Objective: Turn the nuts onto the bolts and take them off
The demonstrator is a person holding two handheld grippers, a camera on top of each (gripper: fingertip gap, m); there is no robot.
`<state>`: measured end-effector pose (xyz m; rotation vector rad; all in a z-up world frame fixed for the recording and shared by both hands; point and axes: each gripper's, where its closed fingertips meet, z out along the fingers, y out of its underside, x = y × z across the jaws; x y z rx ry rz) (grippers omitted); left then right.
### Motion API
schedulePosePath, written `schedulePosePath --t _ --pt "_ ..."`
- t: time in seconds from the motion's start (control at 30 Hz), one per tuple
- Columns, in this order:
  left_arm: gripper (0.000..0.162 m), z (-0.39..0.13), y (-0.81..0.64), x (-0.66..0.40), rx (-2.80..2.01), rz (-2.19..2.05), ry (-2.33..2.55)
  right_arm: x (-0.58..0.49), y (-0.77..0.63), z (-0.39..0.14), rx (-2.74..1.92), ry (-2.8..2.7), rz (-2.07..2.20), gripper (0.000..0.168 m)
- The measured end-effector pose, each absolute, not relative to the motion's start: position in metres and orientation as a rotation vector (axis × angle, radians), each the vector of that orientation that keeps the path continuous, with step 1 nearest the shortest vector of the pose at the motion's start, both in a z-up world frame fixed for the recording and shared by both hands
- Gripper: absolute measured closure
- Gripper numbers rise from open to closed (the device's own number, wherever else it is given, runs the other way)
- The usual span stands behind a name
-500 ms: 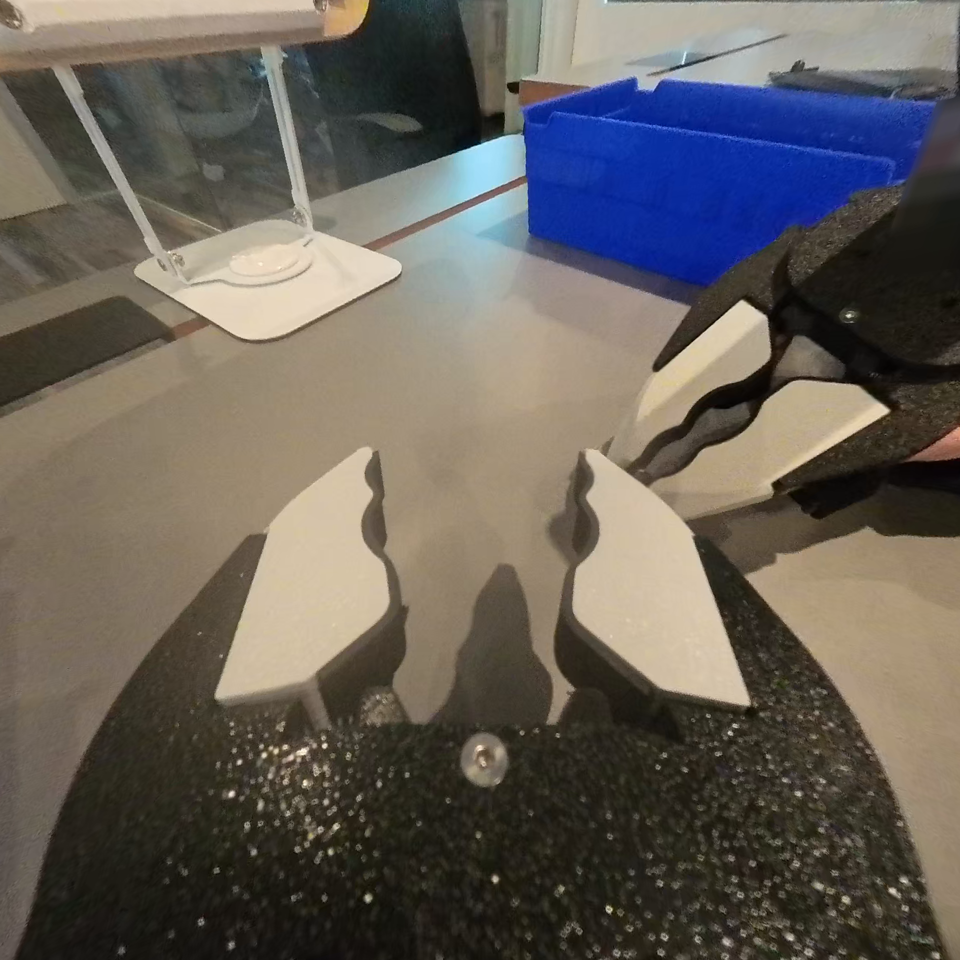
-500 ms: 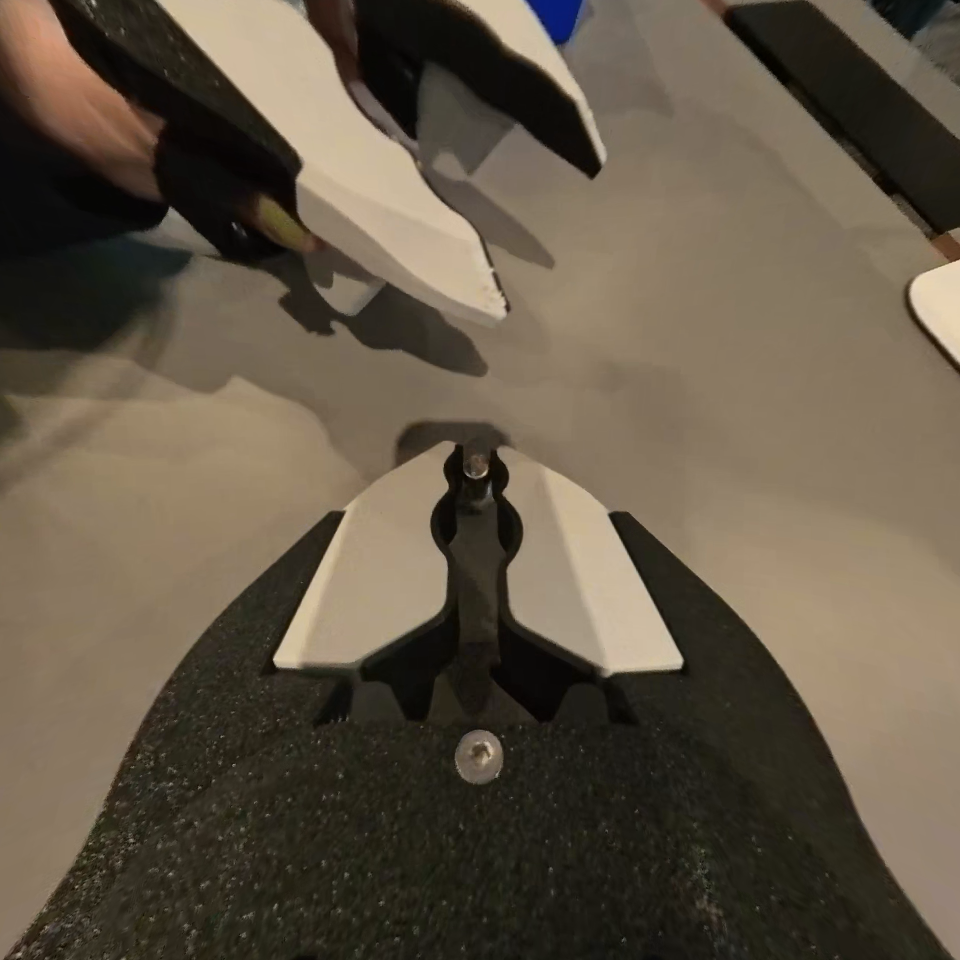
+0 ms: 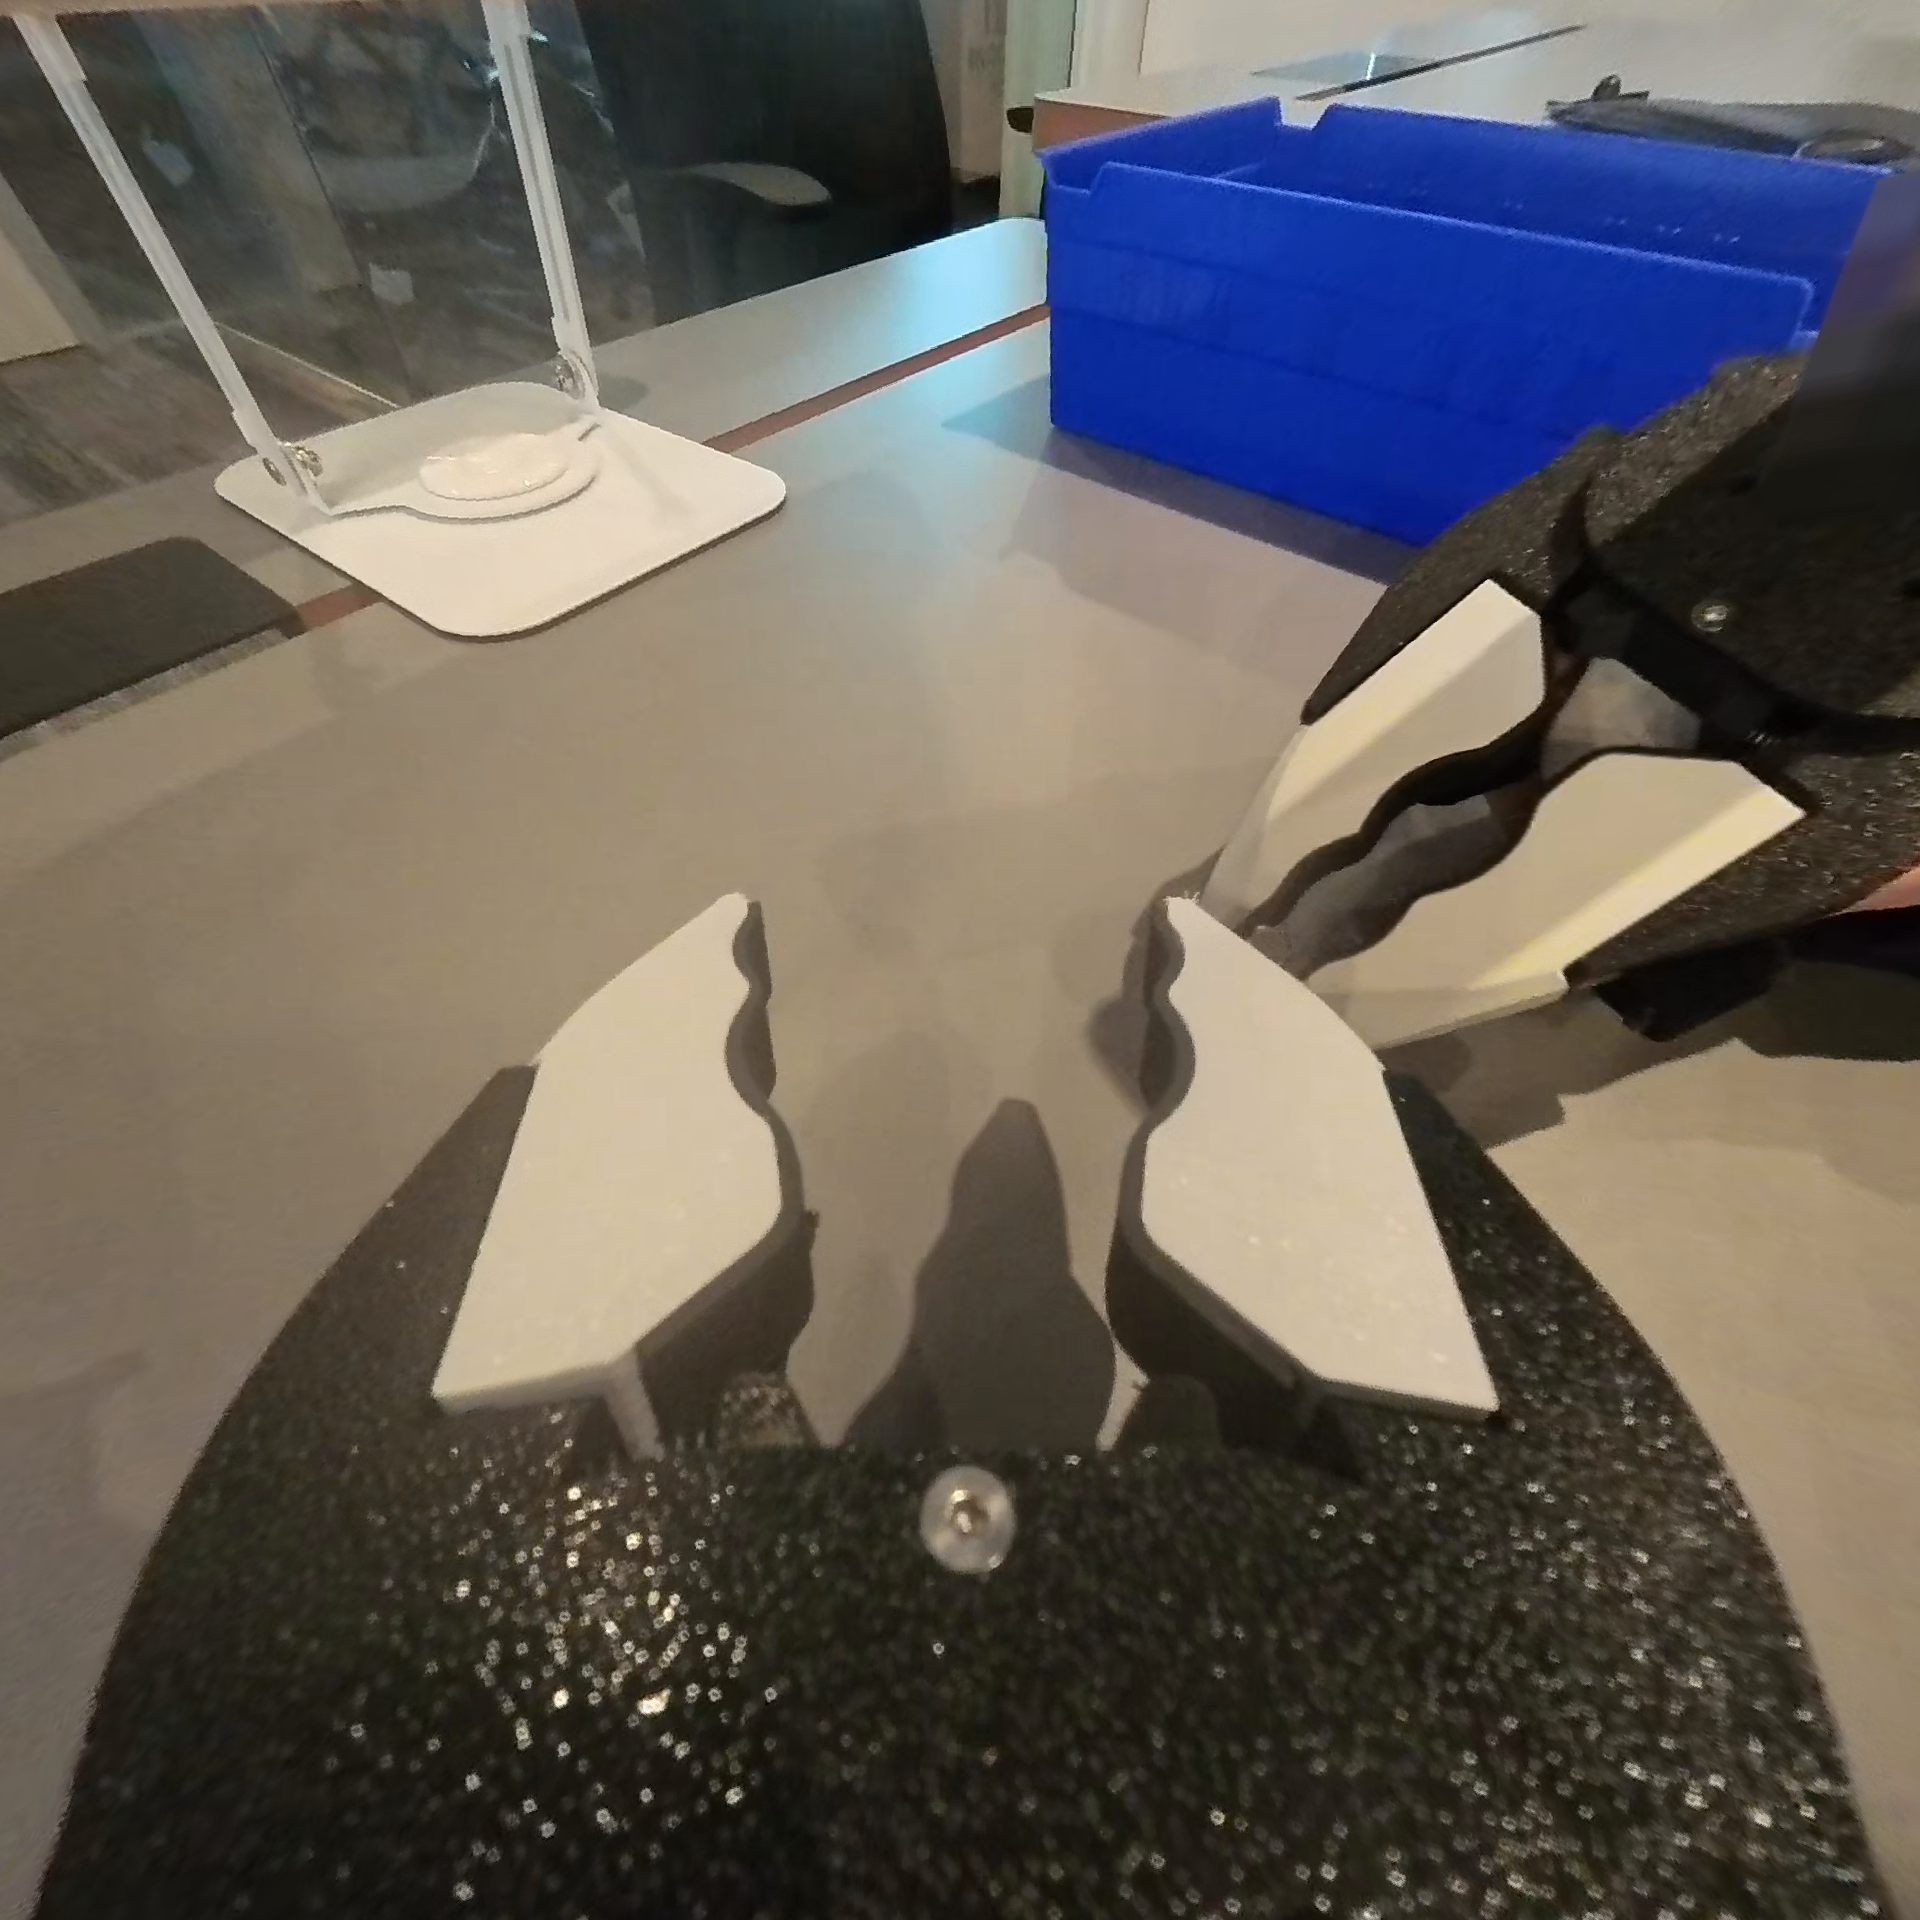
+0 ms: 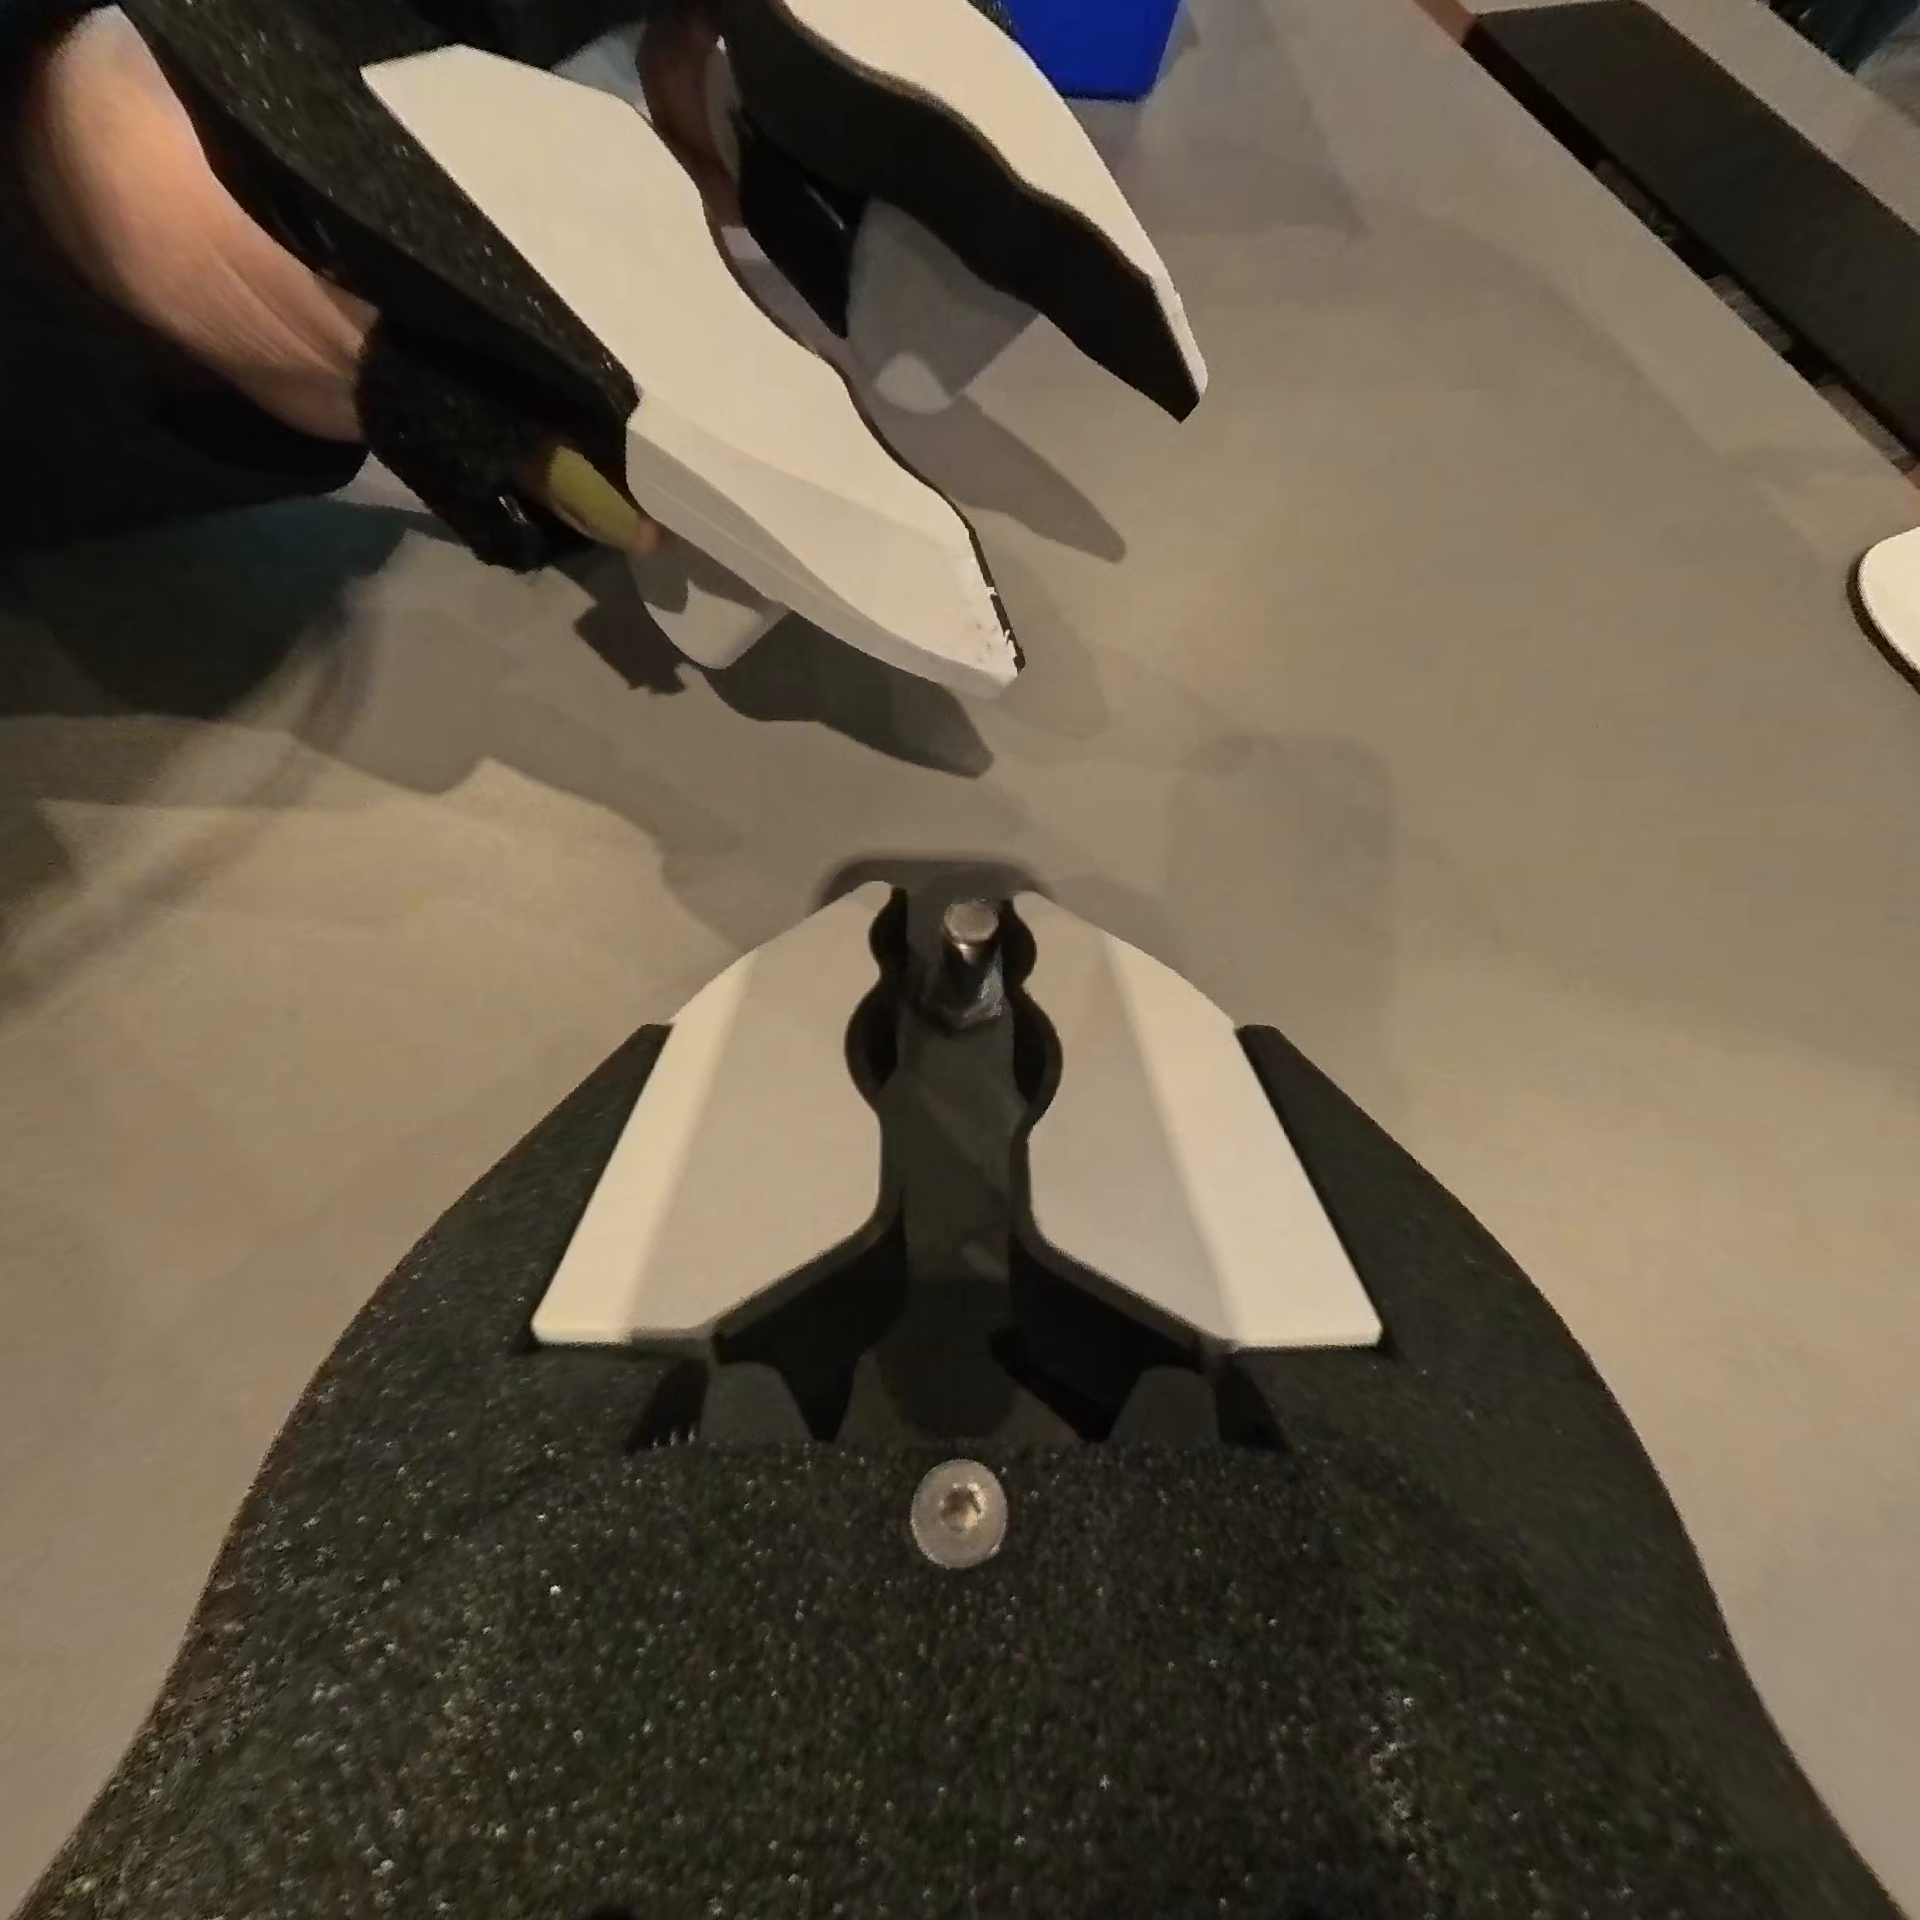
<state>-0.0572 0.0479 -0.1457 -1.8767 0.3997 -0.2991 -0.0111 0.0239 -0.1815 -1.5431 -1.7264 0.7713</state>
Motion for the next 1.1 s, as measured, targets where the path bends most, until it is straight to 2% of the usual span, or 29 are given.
schedulePosePath --t 0.27,0.63,0.93,1.1 --pt "0.093 -0.147 0.048 -0.056 -1.881 -0.294 0.411 -0.011 0.025 -0.177 -1.514 -1.703 0.775 0.143" --pt "0.096 -0.141 0.050 -0.060 -1.839 -0.260 0.389 0.015 0.070 -0.112 -1.296 -1.222 0.720 0.147" --pt "0.100 -0.136 0.048 -0.059 -1.833 -0.240 0.407 0.019 0.074 -0.113 -1.248 -1.188 0.648 0.153" --pt "0.102 -0.108 0.034 -0.073 -1.808 -0.130 0.409 0.020 0.076 -0.116 -1.244 -1.198 0.612 0.155"
